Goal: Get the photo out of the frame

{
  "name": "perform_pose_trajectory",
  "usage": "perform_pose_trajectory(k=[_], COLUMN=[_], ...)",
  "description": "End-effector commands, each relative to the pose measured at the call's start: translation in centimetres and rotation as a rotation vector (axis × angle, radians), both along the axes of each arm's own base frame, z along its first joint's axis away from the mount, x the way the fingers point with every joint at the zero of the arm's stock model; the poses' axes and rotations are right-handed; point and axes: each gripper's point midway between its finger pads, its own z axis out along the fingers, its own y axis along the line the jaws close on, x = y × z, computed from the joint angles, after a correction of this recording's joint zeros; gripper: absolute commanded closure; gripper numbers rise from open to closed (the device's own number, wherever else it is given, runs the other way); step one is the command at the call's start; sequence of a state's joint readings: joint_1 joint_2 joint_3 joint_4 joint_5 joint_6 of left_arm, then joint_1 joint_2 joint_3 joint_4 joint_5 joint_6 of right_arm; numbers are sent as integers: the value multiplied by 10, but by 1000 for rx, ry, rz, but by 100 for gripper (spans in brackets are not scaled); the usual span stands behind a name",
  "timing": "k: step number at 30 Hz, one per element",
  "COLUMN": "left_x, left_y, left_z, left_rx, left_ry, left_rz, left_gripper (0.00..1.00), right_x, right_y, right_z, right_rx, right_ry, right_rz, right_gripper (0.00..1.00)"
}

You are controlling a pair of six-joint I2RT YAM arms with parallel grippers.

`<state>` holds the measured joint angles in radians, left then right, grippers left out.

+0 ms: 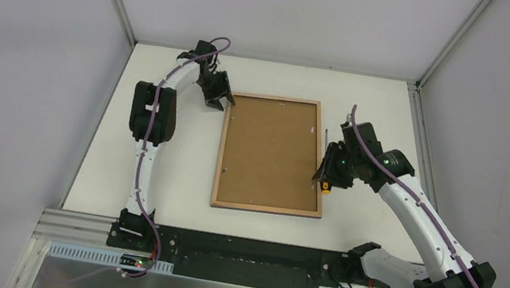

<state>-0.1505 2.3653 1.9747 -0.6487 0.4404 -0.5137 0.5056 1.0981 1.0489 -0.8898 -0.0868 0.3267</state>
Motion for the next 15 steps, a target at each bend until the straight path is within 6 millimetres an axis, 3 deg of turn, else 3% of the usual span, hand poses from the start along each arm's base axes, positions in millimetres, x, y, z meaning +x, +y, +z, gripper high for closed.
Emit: perform_pose_trajectory(k=[1,5,12,15], left_x=[6,7,1,-4], left_y=[8,14,6,9], left_z=[-17,-18,-21,-28], left_rx=[55,102,143,188], left_ry=[32,24,21,34], left_rz=[59,86,64,68], left_gripper=[53,57,55,60], right_x=[0,2,8,10], right_y=[-4,-3,1,3], right_z=[9,8,9,10], right_rx=[9,19,34,39], right_ry=[-19,-10,-14,-9], right_rz=[14,8,-5,-7], right_gripper=[100,100,100,100])
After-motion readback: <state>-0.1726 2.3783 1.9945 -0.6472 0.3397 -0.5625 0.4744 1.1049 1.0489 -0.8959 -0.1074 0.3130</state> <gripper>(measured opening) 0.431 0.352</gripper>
